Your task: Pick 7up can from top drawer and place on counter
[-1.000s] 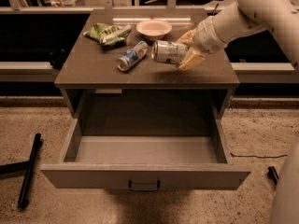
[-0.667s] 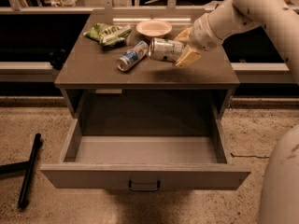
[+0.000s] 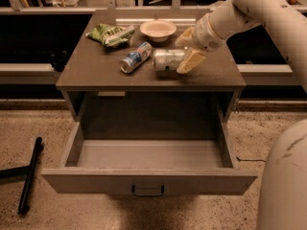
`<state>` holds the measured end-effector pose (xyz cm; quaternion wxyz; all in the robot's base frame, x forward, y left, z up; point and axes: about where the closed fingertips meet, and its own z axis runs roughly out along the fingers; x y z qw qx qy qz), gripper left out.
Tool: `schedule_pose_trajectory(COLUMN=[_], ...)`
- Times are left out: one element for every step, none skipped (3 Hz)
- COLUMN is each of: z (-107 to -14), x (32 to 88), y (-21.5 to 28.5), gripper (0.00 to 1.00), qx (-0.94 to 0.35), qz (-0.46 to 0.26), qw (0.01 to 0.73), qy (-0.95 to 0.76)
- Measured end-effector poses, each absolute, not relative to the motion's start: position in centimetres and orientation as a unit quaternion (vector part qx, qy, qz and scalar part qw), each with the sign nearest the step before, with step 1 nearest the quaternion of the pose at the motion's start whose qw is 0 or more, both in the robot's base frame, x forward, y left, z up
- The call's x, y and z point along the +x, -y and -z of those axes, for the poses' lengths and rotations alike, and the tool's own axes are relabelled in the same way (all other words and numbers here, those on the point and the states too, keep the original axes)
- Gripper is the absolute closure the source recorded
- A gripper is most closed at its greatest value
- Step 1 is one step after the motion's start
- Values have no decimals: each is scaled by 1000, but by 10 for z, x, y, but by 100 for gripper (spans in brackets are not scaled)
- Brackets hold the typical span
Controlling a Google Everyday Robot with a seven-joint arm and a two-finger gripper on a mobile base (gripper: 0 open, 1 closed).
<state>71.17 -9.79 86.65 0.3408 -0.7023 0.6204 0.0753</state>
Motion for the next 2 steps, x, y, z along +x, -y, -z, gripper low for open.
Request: schedule_pose_trajectory(z=[-862, -861], x=[712, 712], y=[100, 101], gripper=[0, 0], qx=[-698, -698], qz=[-78, -78], qw=[333, 333], qy=[-629, -629])
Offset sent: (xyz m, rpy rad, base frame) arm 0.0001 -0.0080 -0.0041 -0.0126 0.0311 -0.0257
